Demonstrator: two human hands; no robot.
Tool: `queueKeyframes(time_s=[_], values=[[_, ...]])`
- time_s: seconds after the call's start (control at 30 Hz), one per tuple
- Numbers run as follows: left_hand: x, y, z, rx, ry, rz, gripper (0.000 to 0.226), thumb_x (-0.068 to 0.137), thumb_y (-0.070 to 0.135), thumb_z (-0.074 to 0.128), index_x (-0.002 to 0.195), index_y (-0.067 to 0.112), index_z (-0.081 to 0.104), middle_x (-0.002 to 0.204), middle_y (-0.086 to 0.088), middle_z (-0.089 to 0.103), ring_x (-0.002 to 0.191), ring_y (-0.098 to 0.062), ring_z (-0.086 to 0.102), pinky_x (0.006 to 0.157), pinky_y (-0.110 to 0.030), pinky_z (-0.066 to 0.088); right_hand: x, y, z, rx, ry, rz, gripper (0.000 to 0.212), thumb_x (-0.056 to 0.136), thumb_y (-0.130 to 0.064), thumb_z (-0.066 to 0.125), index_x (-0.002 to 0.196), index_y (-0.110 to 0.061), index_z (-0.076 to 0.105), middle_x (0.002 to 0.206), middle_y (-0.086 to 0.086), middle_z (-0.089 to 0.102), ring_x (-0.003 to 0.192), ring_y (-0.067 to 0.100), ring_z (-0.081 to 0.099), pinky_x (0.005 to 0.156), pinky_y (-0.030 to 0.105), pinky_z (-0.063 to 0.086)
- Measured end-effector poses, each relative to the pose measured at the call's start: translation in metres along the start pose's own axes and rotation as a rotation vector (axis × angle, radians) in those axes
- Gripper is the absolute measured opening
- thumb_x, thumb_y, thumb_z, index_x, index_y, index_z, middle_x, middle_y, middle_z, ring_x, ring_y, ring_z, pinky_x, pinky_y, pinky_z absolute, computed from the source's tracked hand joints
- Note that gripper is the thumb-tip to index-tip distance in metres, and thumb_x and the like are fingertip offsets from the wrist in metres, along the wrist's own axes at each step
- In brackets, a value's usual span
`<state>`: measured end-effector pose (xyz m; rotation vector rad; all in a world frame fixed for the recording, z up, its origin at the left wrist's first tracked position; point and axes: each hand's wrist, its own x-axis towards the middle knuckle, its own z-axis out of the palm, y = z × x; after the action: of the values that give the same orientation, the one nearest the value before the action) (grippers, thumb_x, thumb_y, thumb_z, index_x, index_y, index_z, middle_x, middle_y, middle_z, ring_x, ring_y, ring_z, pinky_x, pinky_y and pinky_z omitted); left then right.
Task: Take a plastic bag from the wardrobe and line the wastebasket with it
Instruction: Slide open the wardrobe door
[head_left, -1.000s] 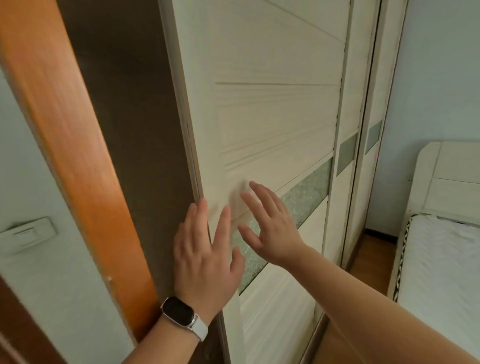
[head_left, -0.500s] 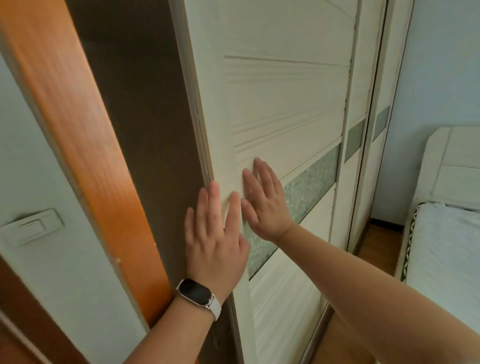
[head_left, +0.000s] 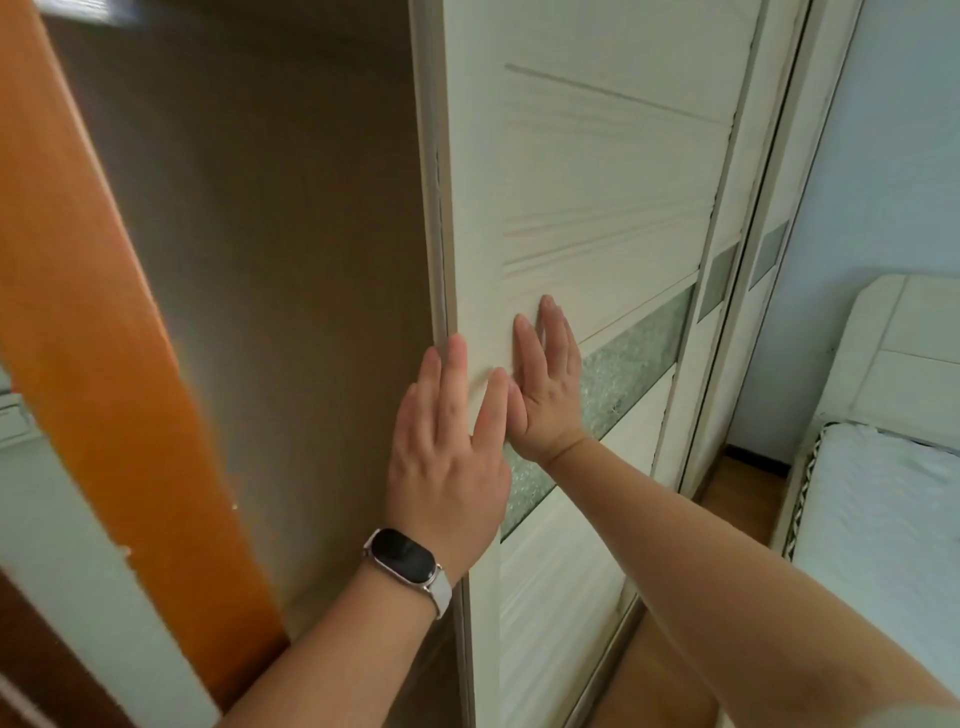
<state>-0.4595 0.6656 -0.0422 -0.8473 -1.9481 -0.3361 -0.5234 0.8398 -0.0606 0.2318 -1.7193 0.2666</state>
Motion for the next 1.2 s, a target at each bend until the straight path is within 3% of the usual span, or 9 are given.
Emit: queueKeyframes(time_s=[0.17, 0.37, 0.53, 0.77, 1.2], values=[[0.017, 0.005, 0.033, -0.057, 0.103, 0.044, 0.051, 0.084, 0.017, 0.051, 0.135, 0.012, 0.05, 0.152, -0.021, 0.019, 0.14, -0.039, 0.026, 0.112, -0.049, 0.03, 0.002, 0.029, 0.002, 0.001, 0.017, 0.002, 0.057, 0.102, -0.044, 0.025, 0.155, -0.026, 0.013, 0.164, 0.001, 0.004, 0.143, 0.04, 0.028, 0.117, 0.051, 0.023], [0.033, 0.006, 0.065, -0.098, 0.151, 0.11, 0.06, 0.083, 0.024, 0.062, 0.137, 0.013, 0.04, 0.151, -0.016, 0.024, 0.139, -0.036, 0.029, 0.109, -0.05, 0.034, 0.005, 0.068, 0.003, 0.012, 0.026, 0.018, 0.057, 0.102, -0.043, 0.024, 0.155, -0.028, 0.011, 0.161, 0.007, 0.013, 0.146, 0.034, 0.021, 0.118, 0.048, 0.02], [0.052, 0.017, 0.095, -0.13, 0.201, 0.141, 0.061, 0.081, 0.028, 0.063, 0.136, 0.013, 0.042, 0.149, -0.016, 0.028, 0.137, -0.036, 0.033, 0.109, -0.05, 0.036, 0.006, 0.102, 0.002, 0.01, 0.027, 0.029, 0.057, 0.102, -0.043, 0.025, 0.155, -0.028, 0.012, 0.151, 0.025, 0.024, 0.143, 0.041, 0.026, 0.117, 0.05, 0.021], [0.079, 0.028, 0.14, -0.171, 0.246, 0.217, 0.062, 0.078, 0.031, 0.065, 0.134, 0.013, 0.044, 0.145, -0.017, 0.03, 0.135, -0.038, 0.035, 0.105, -0.054, 0.038, 0.007, 0.149, 0.002, 0.016, 0.026, -0.003, 0.056, 0.103, -0.043, 0.024, 0.155, -0.025, 0.013, 0.164, -0.002, 0.004, 0.146, 0.034, 0.023, 0.117, 0.052, 0.023], [0.134, 0.059, 0.211, -0.233, 0.322, 0.295, 0.063, 0.075, 0.033, 0.065, 0.132, 0.013, 0.045, 0.146, -0.016, 0.026, 0.138, -0.034, 0.029, 0.105, -0.057, 0.038, 0.012, 0.233, 0.005, 0.023, 0.05, -0.016, 0.057, 0.102, -0.044, 0.022, 0.155, -0.024, 0.015, 0.158, 0.014, 0.019, 0.141, 0.043, 0.029, 0.113, 0.058, 0.027]])
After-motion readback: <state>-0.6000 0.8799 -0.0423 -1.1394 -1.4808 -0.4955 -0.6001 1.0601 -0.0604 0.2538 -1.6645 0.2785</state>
